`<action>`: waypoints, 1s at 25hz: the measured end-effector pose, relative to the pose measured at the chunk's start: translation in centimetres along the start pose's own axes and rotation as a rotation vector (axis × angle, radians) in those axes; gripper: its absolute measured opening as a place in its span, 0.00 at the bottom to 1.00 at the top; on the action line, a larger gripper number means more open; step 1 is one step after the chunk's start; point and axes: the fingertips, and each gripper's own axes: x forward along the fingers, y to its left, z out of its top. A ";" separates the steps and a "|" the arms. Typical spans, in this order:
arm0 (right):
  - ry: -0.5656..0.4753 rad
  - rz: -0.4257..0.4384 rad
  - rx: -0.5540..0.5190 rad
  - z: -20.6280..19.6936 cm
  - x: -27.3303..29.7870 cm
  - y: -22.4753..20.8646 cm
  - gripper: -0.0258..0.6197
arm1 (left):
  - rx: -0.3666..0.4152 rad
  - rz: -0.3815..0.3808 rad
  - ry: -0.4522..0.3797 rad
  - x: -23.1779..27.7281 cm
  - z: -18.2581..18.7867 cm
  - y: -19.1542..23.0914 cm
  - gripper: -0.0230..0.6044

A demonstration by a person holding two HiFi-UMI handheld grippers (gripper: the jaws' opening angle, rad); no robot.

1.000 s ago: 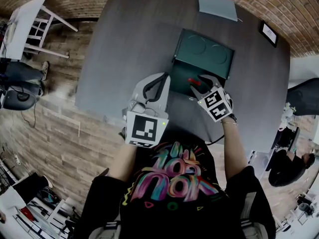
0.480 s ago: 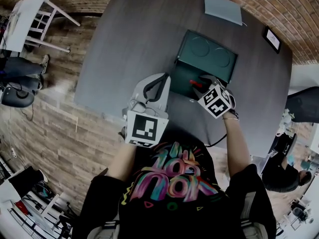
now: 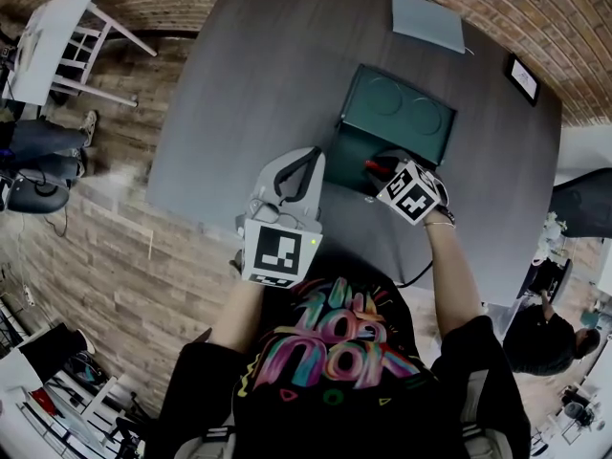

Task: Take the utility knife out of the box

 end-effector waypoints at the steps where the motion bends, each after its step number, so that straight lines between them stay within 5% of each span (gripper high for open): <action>1: -0.006 0.005 0.010 0.0 0.0 0.0 0.20 | -0.001 0.001 0.000 0.0 0.0 0.0 0.04; 25: -0.008 0.006 0.034 0.4 -0.2 0.1 0.13 | 0.027 -0.016 -0.016 0.5 1.1 0.5 0.04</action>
